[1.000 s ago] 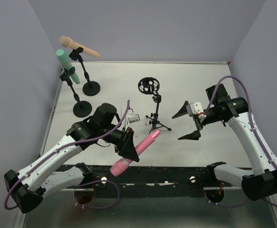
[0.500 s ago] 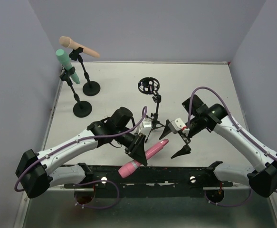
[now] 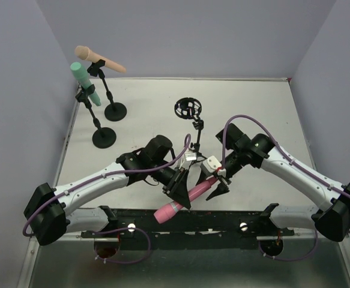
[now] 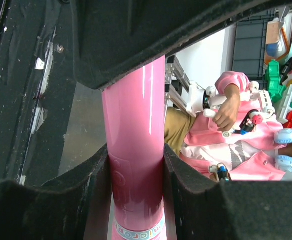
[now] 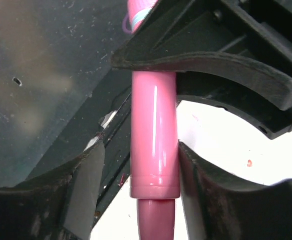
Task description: Attach the microphones to the stand
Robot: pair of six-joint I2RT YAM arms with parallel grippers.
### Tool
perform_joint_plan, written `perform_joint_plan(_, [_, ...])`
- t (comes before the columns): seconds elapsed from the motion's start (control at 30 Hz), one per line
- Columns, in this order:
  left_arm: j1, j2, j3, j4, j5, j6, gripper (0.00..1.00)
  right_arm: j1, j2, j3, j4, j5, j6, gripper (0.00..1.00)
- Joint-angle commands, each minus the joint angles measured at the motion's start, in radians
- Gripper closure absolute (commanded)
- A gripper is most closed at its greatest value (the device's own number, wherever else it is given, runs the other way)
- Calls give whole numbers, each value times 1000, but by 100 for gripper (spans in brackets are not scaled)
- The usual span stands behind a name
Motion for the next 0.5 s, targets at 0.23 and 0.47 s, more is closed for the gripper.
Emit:
perform_joint_plan(0.23, [-5,-25,20,30,8,-21,85,16,-13,-22,23,-3,28,68])
perform_joint_plan(0.47, [39,-133,61,-50,-78,31,32,16,-48,-58,25,-31,48,73])
